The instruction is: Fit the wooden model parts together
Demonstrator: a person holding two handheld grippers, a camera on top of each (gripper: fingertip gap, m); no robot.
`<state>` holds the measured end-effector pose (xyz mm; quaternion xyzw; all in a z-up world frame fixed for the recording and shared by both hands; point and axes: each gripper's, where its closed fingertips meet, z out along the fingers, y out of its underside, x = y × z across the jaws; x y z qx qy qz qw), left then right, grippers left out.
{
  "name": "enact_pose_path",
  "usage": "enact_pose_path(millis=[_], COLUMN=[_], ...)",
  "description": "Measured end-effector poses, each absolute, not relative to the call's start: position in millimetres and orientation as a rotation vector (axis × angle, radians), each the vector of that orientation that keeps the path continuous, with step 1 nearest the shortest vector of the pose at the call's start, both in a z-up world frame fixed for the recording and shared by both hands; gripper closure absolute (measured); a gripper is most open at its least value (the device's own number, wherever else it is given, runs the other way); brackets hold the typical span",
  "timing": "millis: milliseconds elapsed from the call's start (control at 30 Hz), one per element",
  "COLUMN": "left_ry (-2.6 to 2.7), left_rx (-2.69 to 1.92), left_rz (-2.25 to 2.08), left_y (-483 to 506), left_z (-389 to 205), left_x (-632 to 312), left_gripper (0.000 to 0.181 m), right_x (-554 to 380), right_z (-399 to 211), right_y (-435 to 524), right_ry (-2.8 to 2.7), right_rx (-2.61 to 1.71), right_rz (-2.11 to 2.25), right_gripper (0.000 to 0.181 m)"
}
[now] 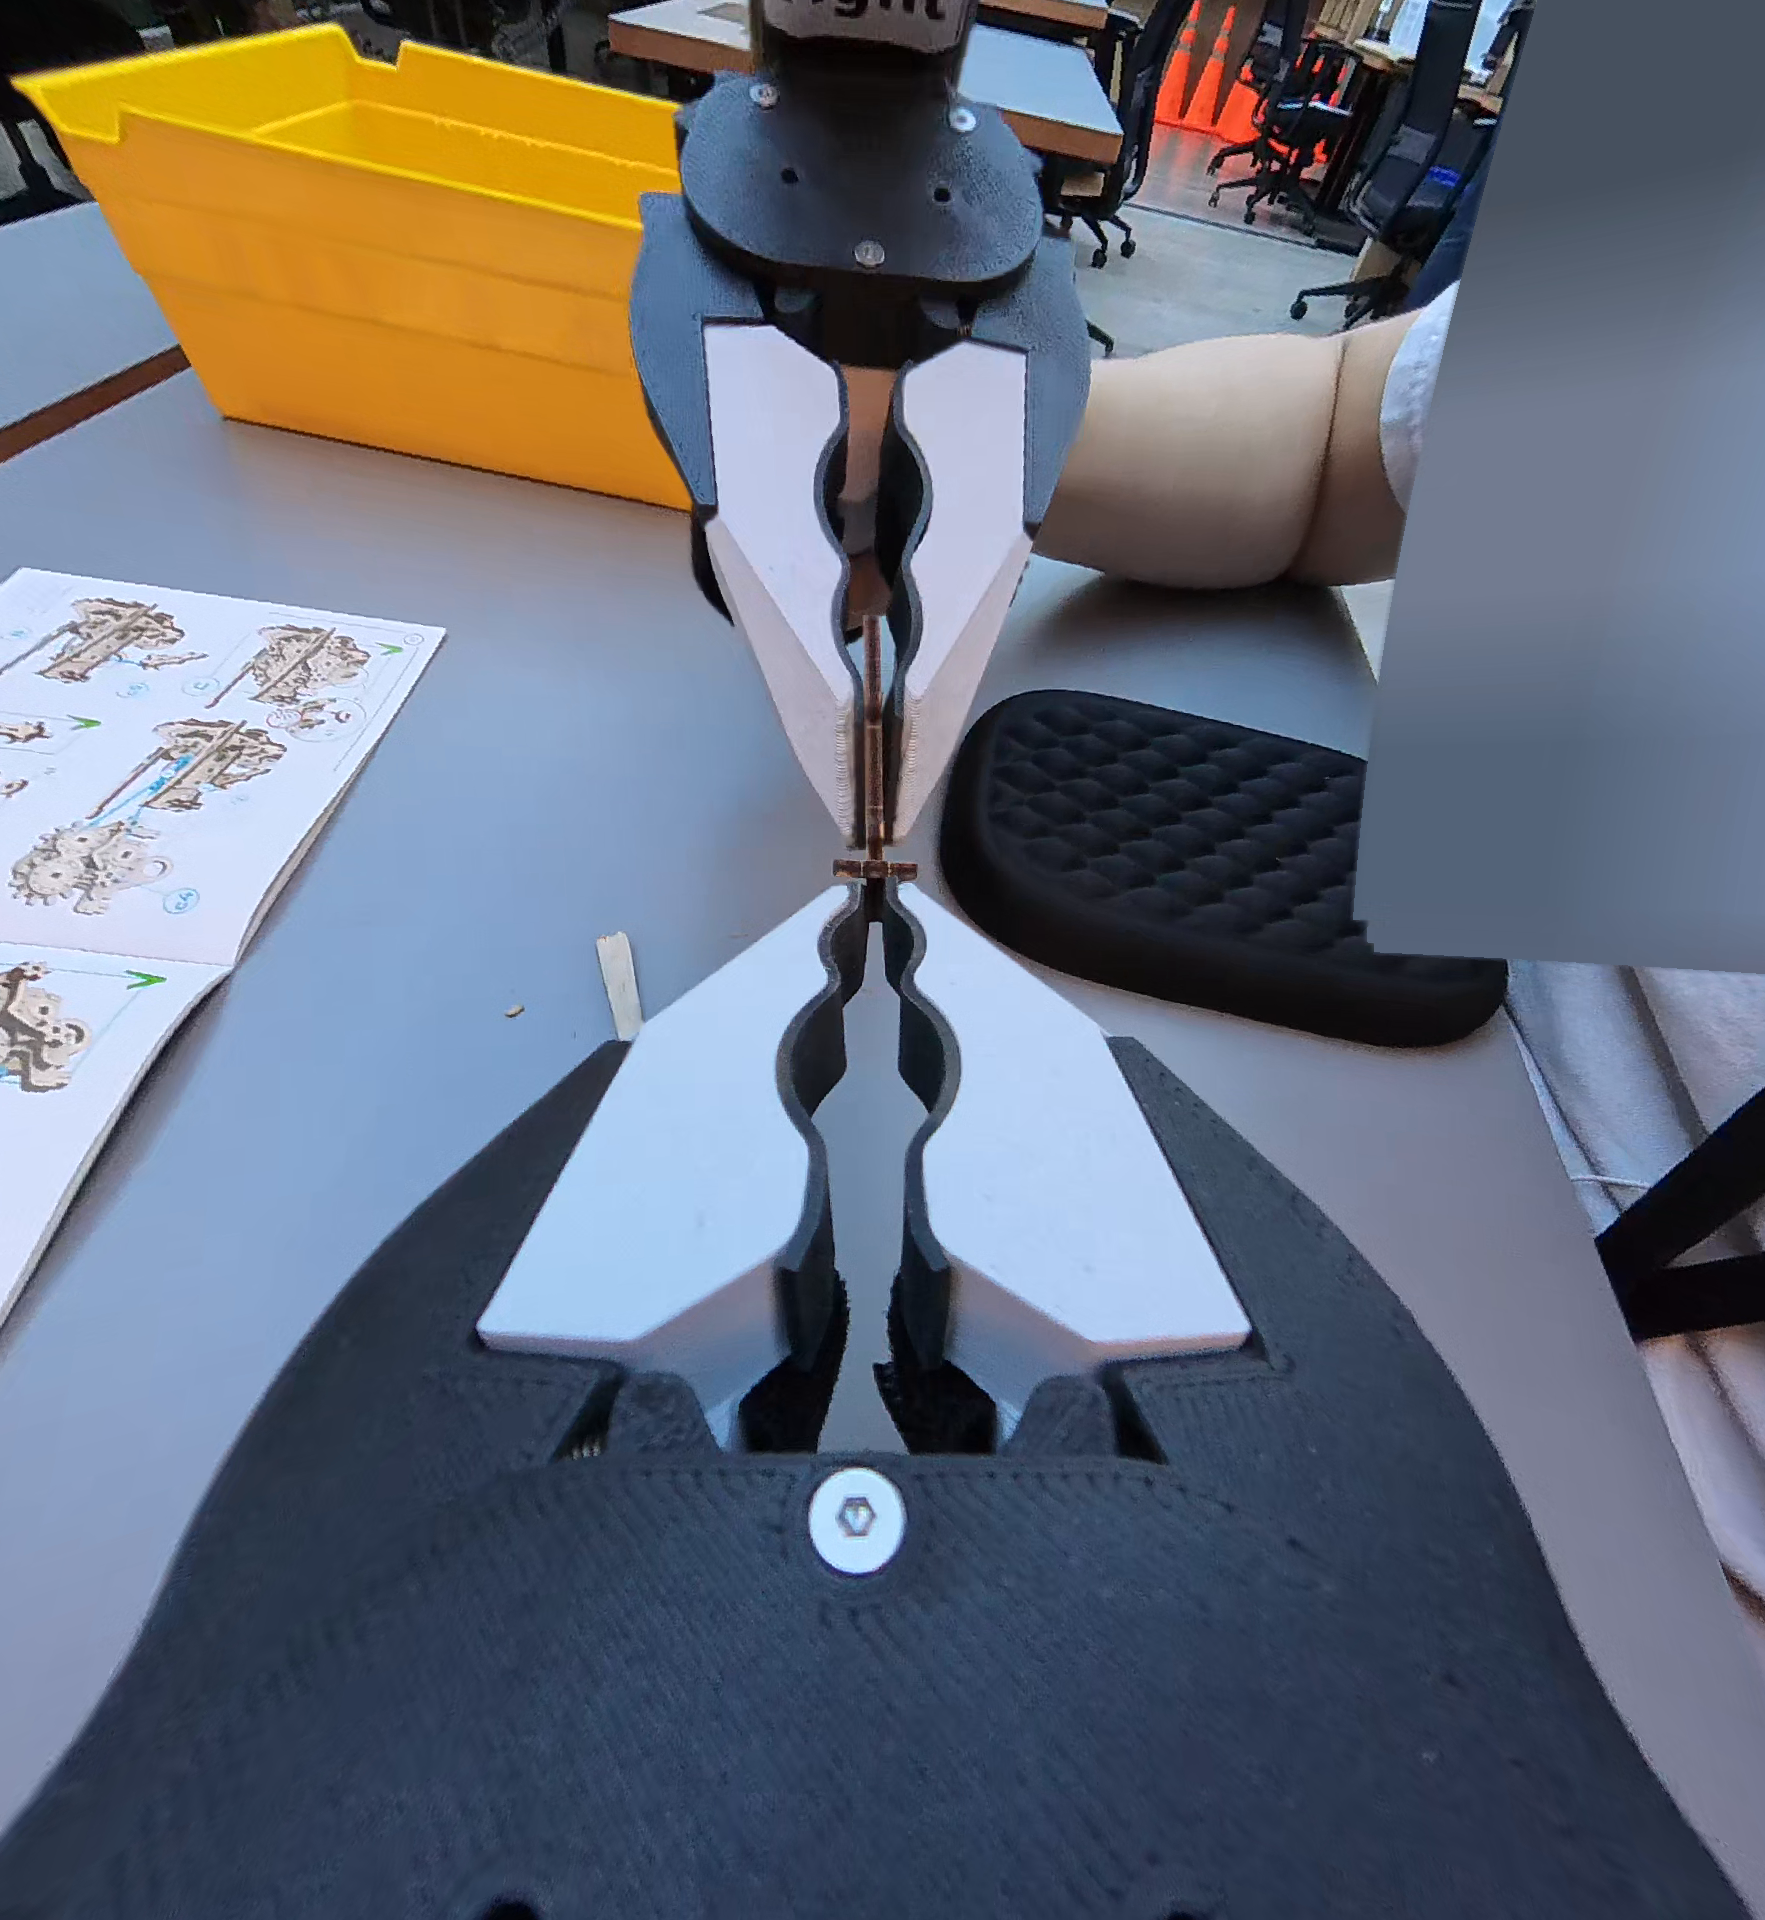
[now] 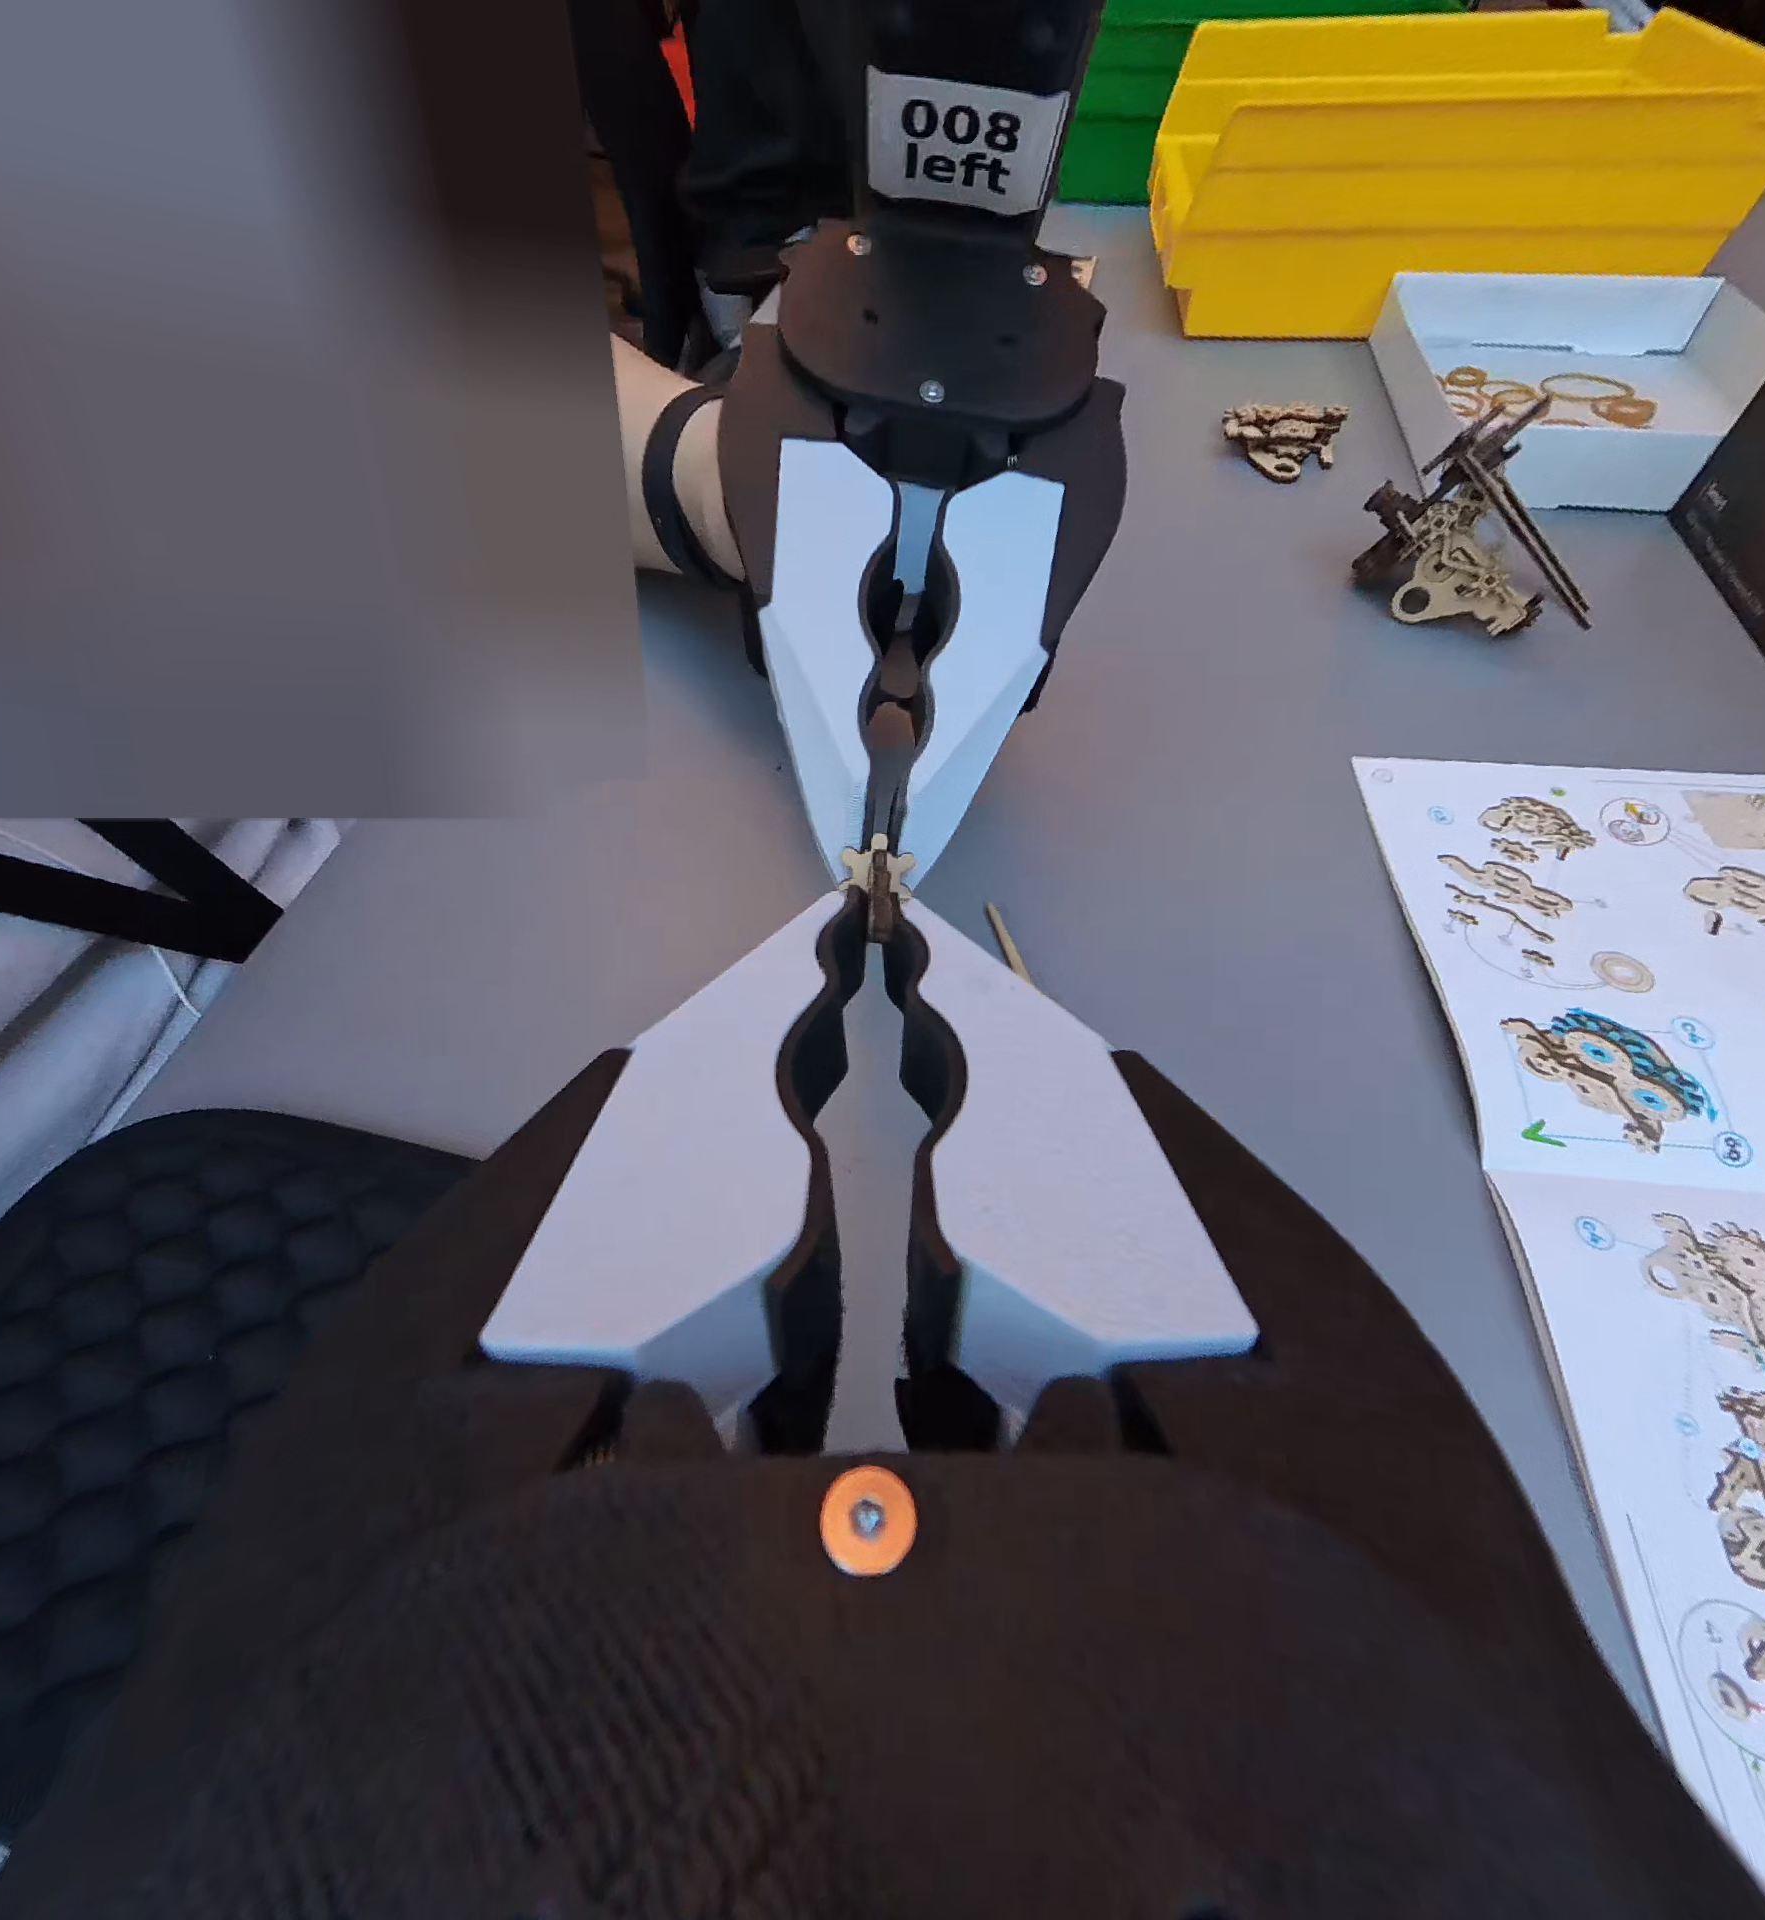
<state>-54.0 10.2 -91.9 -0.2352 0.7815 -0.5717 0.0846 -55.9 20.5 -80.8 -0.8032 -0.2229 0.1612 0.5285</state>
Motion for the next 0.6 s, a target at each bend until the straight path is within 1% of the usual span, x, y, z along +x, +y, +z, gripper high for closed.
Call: enact_pose_path(millis=[100,167,267,467,600], left_ry=[2.333,2.338,2.348,2.383,2.391], left_rx=[-0.681,-0.662,-0.641,-0.609,-0.634], left_rz=[-1.708,-1.66,-1.616,-1.539,-1.55], left_y=[8.3,7.5,6.8,7.1,7.5], left_z=[-86.4,-87.9,-91.0,-97.3,-91.5], left_x=[-57.1,-57.1,-57.5,-58.3,-58.6], left_gripper=[0.181,0.181,0.181,0.181,0.18], right_x=[-58.0,-58.7,-56.7,-58.1,-58.9], right_z=[-76.9,-74.4,-70.2,-76.5,-67.5], right_y=[18.3,16.4,16.1,16.5,15.9], right_ry=[-0.525,-0.507,-0.484,-0.532,-0.544], right_rx=[-1.919,-1.924,-1.907,-1.955,-1.952], right_rz=[0.381,0.405,0.398,0.321,0.27], right_gripper=[0.181,0.177,0.181,0.181,0.181])
